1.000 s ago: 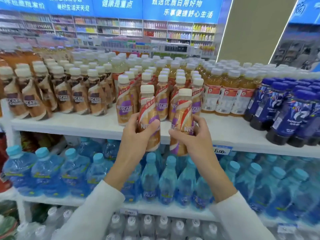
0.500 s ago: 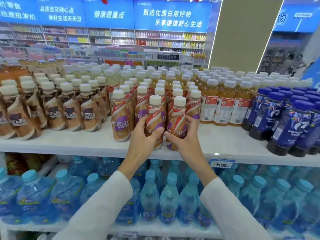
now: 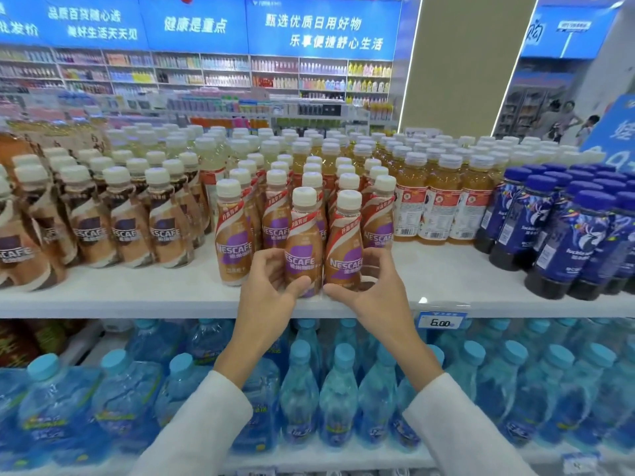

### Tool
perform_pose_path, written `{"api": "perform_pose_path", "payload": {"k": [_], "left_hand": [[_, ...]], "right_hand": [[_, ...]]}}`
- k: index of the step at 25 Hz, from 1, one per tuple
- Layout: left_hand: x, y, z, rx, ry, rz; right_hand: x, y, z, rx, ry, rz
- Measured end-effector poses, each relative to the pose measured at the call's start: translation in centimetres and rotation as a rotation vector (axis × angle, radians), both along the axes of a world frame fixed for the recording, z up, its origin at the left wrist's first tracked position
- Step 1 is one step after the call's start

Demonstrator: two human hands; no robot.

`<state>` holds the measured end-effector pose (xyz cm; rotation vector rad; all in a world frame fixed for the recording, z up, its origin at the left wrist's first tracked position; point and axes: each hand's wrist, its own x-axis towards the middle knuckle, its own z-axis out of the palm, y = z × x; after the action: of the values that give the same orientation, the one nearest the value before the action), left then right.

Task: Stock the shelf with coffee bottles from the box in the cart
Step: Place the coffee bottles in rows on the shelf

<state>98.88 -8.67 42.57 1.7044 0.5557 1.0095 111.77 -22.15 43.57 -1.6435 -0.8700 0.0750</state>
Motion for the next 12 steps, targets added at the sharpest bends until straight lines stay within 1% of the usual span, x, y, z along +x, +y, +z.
{"api": "perform_pose_path", "payload": {"k": [2, 4, 7, 12], "left_hand": [[-0.3, 0.1, -0.4, 0.01, 0.006, -0.048], [-0.5, -0.4, -0.5, 0.059, 0.017, -0.007], [-0.3, -1.2, -0.2, 0.117, 0.012, 0.123], [-0.4, -2.4, -0.5, 0.183, 0.002, 0.369]], "right_hand": [[-0.3, 0.0, 0.0, -0.027, 0.008, 0.007], [-0.6, -0.2, -0.2, -0.001, 0.044, 0.008], [-1.1, -0.1, -0.4, 0.074, 0.068, -0.039], [-2.5, 1.1, -0.4, 0.099, 0.047, -0.126]]}}
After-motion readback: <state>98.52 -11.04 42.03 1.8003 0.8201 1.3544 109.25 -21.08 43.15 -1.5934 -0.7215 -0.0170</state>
